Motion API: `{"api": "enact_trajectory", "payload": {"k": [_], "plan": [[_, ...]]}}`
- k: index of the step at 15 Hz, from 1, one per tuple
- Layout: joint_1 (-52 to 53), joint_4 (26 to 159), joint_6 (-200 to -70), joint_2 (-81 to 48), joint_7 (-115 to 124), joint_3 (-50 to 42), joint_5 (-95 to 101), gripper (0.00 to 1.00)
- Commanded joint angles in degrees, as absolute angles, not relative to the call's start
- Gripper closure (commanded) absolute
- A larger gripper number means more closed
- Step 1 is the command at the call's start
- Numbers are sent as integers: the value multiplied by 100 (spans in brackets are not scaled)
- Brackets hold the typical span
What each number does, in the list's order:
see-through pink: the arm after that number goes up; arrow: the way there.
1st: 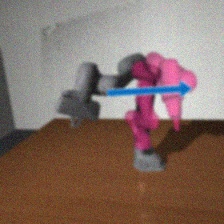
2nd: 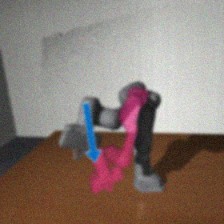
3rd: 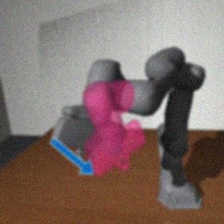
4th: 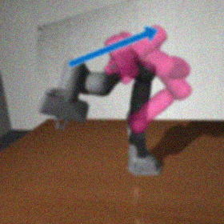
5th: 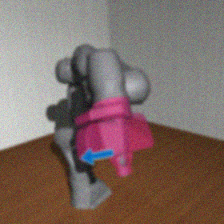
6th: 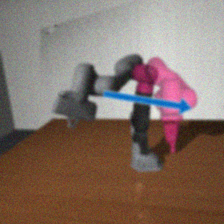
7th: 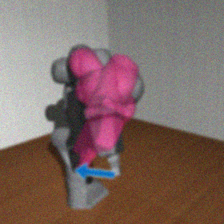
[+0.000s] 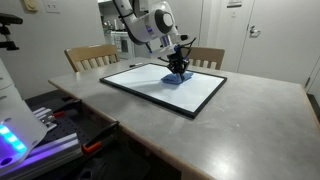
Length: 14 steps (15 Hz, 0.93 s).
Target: Use the cloth to wipe the white board
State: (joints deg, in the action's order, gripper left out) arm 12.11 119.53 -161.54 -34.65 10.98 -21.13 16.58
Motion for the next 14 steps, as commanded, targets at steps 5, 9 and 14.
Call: {"api": "enact_trajectory", "payload": {"k": [5,9,14], "plan": [[839,11804,-16228,-3627,1052,-2274,1835,99],[724,11637,-16183,-3704,1008,-2354,1892,99],[635,11261,-16117,-3924,955,-2449,1938,99]]}}
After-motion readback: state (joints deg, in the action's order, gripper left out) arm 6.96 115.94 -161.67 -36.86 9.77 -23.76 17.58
